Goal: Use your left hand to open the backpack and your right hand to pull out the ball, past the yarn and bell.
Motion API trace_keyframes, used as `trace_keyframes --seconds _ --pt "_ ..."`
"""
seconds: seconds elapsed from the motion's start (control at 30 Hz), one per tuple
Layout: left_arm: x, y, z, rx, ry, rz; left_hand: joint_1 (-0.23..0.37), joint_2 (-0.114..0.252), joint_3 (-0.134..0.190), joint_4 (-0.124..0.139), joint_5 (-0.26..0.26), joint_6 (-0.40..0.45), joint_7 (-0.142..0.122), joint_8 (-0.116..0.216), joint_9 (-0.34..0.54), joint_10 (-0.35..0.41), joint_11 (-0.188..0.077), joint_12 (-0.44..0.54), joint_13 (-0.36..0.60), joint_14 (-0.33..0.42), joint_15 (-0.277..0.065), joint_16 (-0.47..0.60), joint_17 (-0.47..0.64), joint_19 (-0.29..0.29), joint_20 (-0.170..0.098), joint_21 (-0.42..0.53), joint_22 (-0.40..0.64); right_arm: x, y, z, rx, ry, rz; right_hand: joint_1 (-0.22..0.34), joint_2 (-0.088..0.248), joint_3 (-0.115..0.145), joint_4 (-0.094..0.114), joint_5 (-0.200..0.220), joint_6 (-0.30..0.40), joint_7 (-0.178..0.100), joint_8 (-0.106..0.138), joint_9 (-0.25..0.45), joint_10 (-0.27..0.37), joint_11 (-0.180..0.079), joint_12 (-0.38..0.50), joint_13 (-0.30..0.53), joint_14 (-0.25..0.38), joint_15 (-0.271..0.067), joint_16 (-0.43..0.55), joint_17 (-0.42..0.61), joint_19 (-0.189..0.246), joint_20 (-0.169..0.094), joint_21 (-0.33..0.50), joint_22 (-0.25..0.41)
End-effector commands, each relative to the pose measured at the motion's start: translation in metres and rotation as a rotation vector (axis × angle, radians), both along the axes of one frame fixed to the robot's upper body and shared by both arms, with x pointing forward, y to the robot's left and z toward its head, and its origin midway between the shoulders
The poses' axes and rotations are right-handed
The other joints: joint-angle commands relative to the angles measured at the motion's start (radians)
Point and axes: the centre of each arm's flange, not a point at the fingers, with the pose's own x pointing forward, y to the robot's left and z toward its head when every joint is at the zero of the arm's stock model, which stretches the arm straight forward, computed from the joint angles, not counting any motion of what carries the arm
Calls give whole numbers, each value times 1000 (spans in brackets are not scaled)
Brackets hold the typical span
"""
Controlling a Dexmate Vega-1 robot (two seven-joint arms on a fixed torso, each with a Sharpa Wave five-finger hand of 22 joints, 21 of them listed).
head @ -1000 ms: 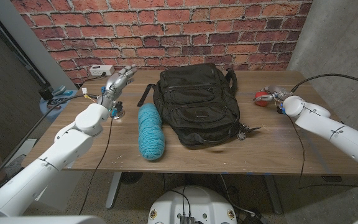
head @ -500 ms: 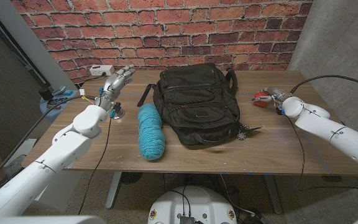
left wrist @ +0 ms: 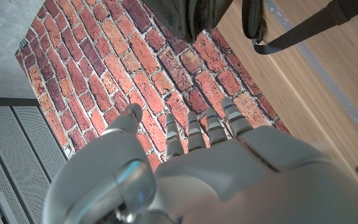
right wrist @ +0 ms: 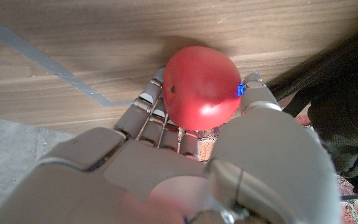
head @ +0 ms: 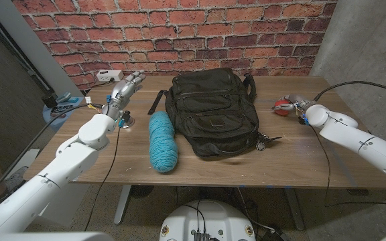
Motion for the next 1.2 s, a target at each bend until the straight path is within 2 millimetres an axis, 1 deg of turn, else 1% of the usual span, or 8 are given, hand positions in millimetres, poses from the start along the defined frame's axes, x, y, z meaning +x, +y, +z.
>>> trace_keyframes --seconds 0.03,0.17,0.23,0.57,0.67,0.83,0.87,1.2 --pt "-1 -2 0 1 0 -2 -6 6 7 -7 4 6 -17 8 2 -3 5 4 -1 -3 2 2 3 -8 4 -5 1 1 0 3 -2 12 6 -17 -3 -8 -1 6 -17 2 0 2 -12 1 -5 6 -12 -27 -2 4 -11 -17 -7 1" --pt "-1 -2 0 -1 3 -3 -6 8 10 -9 4 17 -18 11 2 -4 6 5 -4 -2 5 2 3 -10 5 -6 1 1 1 4 -2 14 -3 -27 -7 -11 0 8 -34 7 -1 1 -32 5 -14 7 -21 -19 -3 5 -24 -8 -9 1" --pt "-1 -2 0 -1 3 -1 -3 14 17 -11 5 30 -5 15 3 -3 10 6 -8 -2 9 3 3 -10 7 -6 1 2 1 4 0 15 -4 -31 -11 -13 0 9 -35 8 0 1 -32 6 -15 8 -23 -16 -3 5 -25 -6 -9 1" --pt "0 2 -1 0 5 -6 -7 10 20 -14 5 28 -5 12 3 -9 13 6 -14 -11 9 1 4 -15 7 -7 1 3 5 7 -3 34 4 -57 -21 -23 5 14 -64 16 0 -1 -55 15 -26 11 -44 2 -5 8 -42 9 -10 2" --pt "1 4 -1 0 6 -7 -10 8 20 -14 4 23 -5 9 3 -12 21 5 -17 -13 10 1 4 -15 7 -7 1 2 8 8 -5 37 7 -66 -22 -25 7 16 -72 20 0 -1 -62 18 -30 12 -52 6 -5 9 -49 13 -11 2" --pt "2 8 -1 -2 6 -9 -12 6 20 -15 4 21 -3 8 4 -14 19 5 -19 -16 12 0 4 -17 6 -7 1 1 11 9 -1 39 8 -80 -24 -30 11 17 -84 20 1 -2 -75 23 -37 13 -62 17 -5 11 -57 18 -11 2" --pt "3 10 -1 -2 6 -10 -13 6 20 -15 4 20 -3 7 4 -15 13 6 -20 -17 12 0 4 -17 6 -7 1 0 12 10 -2 39 8 -83 -25 -31 11 17 -85 21 1 -2 -76 23 -37 13 -62 18 -5 11 -59 19 -11 2" --pt "5 17 -2 1 4 -18 -16 6 23 -17 3 17 0 6 4 -16 16 7 -25 -16 12 2 4 -17 5 -6 1 -6 21 15 6 22 17 -107 -31 -40 18 20 -92 24 5 -3 -84 36 -43 15 -74 32 -4 13 -67 33 -11 2"
